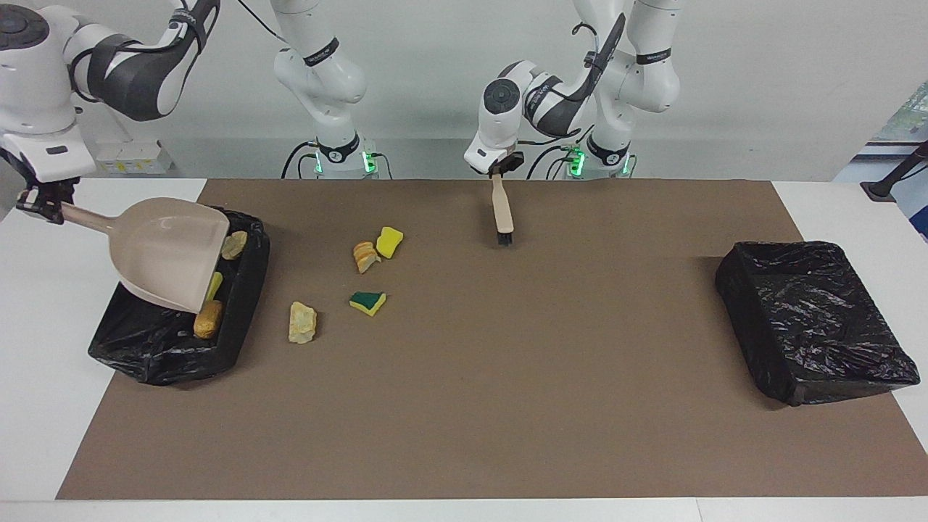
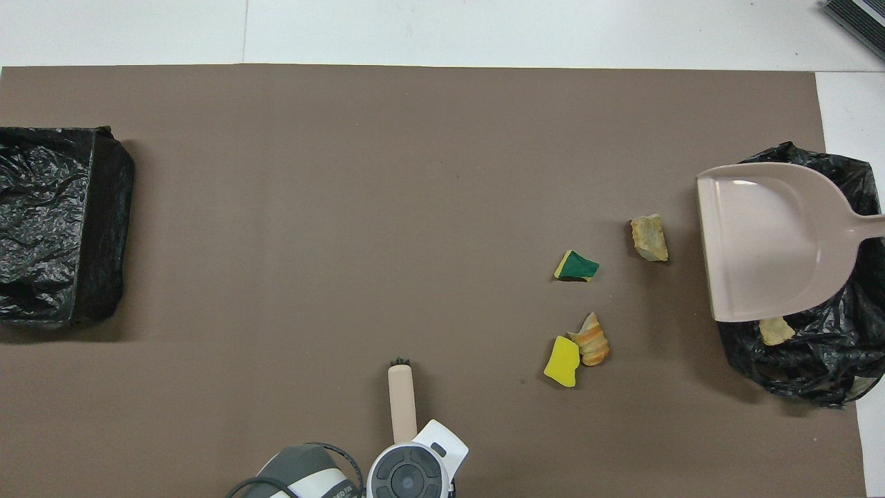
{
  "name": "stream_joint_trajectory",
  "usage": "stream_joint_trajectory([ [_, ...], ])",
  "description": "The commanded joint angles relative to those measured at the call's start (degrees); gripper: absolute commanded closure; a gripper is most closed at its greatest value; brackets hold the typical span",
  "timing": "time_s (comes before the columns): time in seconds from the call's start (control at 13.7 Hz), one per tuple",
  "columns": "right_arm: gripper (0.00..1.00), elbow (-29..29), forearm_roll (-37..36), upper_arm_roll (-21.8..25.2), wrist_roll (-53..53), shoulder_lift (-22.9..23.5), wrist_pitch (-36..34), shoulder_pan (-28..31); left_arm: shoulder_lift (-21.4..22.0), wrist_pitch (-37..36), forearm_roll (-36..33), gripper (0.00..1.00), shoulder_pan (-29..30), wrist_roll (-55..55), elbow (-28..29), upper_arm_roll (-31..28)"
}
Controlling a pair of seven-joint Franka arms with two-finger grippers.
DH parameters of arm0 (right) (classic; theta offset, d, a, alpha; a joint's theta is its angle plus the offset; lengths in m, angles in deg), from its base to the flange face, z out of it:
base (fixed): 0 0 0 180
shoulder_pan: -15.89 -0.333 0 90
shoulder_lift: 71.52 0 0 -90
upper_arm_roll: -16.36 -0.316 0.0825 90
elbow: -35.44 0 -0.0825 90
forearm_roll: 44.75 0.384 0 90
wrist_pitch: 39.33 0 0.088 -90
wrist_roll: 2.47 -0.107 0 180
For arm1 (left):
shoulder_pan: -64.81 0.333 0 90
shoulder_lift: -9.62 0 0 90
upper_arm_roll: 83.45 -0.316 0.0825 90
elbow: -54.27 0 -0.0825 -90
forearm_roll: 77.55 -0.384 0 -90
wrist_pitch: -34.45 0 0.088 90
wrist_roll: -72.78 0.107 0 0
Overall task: Sweep and dump trash in bin
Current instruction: 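Lift the emptied dustpan with the right gripper away from the bag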
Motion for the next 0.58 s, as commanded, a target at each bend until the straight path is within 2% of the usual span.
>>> stream_joint_trajectory([
  [0.0,1.00,1.49,3.57,-0.15,-2.81,0.68,-0.54,-3.03,1.74,1.23,1.94,0.97,-2.06,-0.05,2.13,-0.82],
  [0.07,1.00,2.63,4.71,-0.15,-6.58,0.68,-0.45,-4.70,1.74,1.14,2.47,0.90,-2.06,0.12,2.13,-0.82],
  [0.22,1.00,4.74,6.12,-0.15,-12.74,1.03,0.25,-6.89,1.74,0.71,2.74,0.69,-1.97,1.17,2.04,-0.90],
  [0.29,1.00,5.44,6.65,-0.15,-15.81,1.04,0.60,-8.13,1.66,0.44,2.65,0.46,-1.71,1.52,1.78,-0.99],
  [0.36,1.00,5.71,7.26,-0.15,-20.11,1.47,0.69,-8.84,1.05,0.27,2.65,0.37,-1.27,2.40,1.43,-1.08],
  [0.44,1.00,5.89,8.05,-0.15,-24.68,2.17,0.78,-8.93,0.95,-0.34,2.65,0.34,-0.66,3.63,0.81,-1.08],
  [0.51,1.00,6.24,8.15,-0.15,-27.77,2.70,0.87,-9.63,1.13,-1.05,2.65,0.25,0.31,4.51,-0.06,-1.26],
])
